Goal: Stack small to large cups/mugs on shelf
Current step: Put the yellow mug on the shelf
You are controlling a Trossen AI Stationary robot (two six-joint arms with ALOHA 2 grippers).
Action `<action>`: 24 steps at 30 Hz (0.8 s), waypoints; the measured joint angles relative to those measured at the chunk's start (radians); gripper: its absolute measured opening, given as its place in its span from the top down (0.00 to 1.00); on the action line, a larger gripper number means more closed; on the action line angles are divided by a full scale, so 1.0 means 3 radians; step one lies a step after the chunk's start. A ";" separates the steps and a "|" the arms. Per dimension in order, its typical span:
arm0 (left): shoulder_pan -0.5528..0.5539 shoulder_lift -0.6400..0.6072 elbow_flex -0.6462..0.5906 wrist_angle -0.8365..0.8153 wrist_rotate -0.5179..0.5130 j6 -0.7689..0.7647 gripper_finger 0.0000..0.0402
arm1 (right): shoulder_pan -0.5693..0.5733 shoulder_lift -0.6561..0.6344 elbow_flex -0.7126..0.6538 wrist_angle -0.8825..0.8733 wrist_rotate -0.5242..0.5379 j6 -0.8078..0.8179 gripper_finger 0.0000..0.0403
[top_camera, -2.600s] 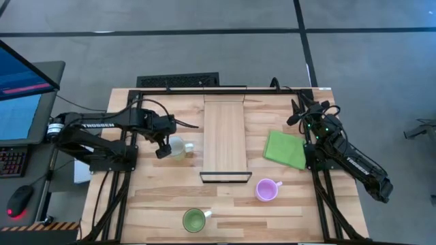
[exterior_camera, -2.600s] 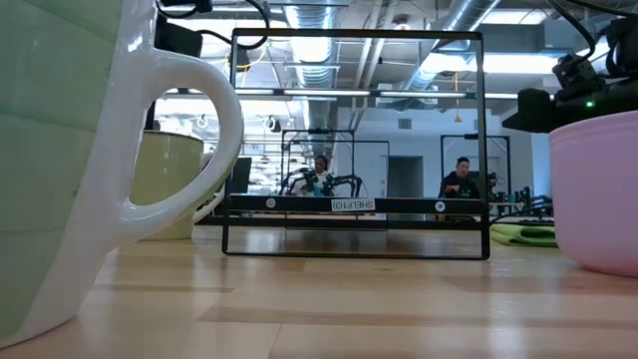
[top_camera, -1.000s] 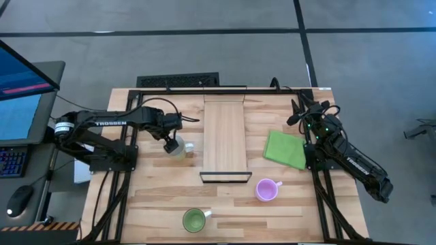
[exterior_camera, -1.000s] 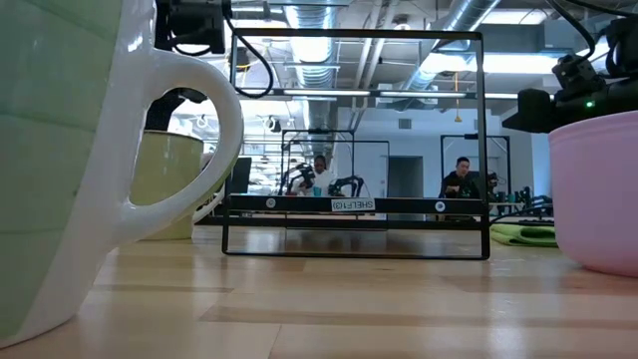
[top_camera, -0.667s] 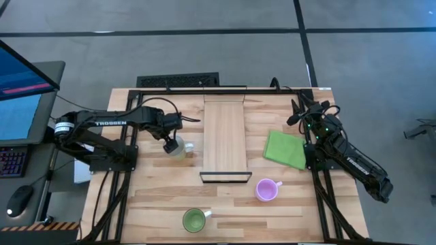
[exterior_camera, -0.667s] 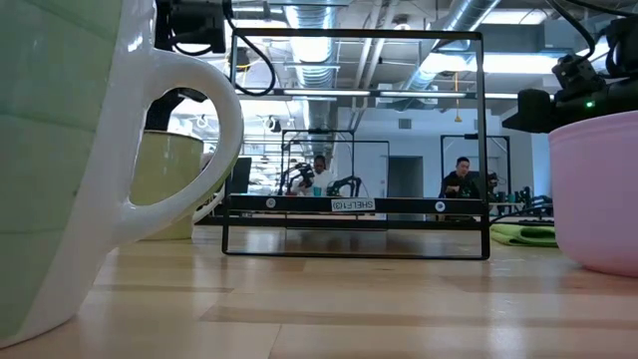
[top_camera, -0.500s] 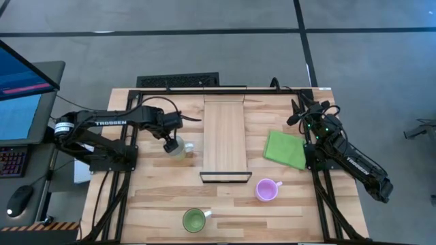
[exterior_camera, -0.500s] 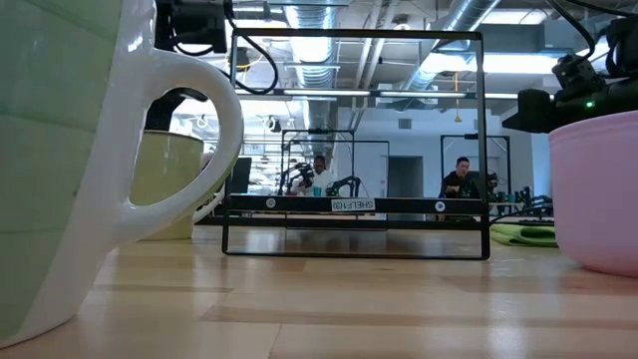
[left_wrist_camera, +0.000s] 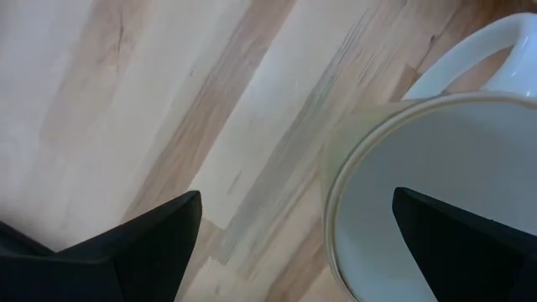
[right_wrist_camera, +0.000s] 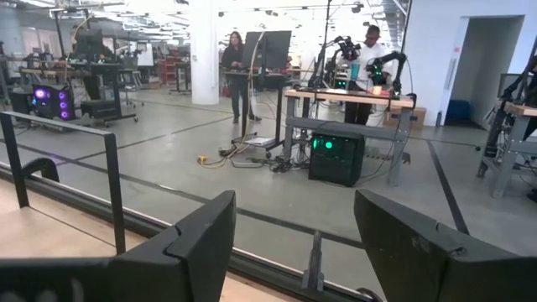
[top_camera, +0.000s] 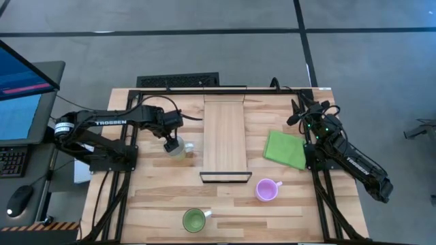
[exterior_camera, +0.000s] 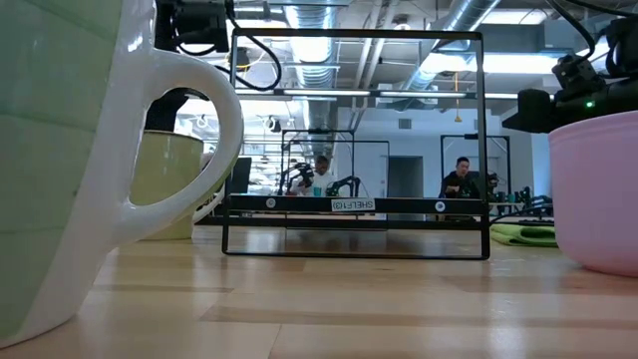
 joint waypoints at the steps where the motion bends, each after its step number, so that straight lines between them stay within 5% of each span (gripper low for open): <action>1: 0.0001 0.0000 0.0000 0.0033 -0.0004 0.0039 0.04 | 0.0000 0.0000 -0.0001 0.0000 0.0000 0.0000 0.34; 24: 0.0106 -0.0003 0.0000 0.0088 0.0054 0.0100 0.04 | 0.0000 0.0000 -0.0001 0.0000 0.0000 0.0000 0.34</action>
